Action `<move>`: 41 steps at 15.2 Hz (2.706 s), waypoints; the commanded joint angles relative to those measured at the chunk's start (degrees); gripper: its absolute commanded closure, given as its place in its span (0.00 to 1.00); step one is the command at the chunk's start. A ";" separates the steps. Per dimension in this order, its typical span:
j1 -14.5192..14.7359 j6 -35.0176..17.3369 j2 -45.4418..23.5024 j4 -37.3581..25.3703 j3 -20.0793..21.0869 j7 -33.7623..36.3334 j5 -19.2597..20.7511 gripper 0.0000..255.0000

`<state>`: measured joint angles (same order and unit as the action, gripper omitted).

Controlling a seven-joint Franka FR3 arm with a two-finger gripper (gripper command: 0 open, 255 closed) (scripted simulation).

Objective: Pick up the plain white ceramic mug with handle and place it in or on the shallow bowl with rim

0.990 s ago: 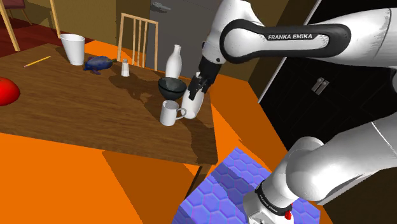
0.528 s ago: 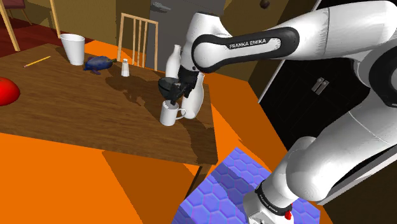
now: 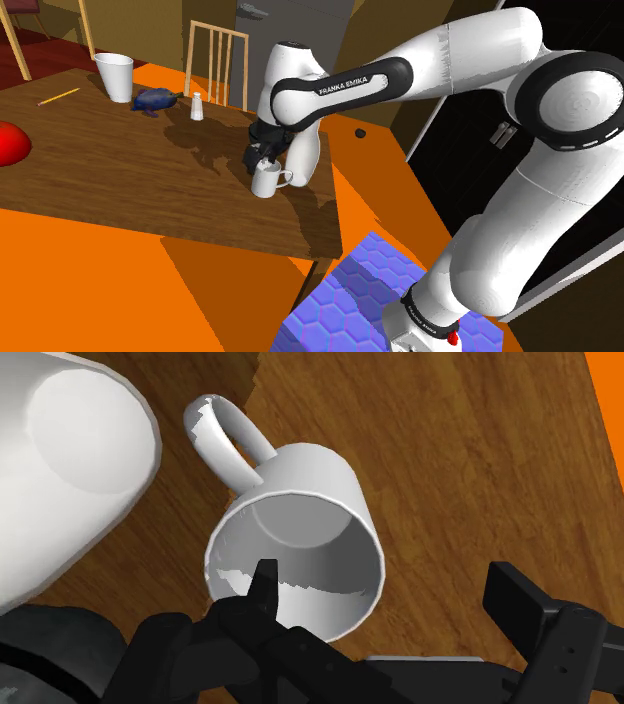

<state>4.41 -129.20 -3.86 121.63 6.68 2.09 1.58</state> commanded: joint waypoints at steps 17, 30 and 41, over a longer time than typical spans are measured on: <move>0.01 -3.42 -1.95 1.45 -0.05 0.22 0.37 1.00; -0.05 3.16 1.40 -1.80 0.00 -0.28 -0.28 1.00; -0.09 11.32 4.24 -7.14 -0.01 -0.70 -0.76 1.00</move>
<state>4.34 -118.62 0.26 115.09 6.70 1.48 0.85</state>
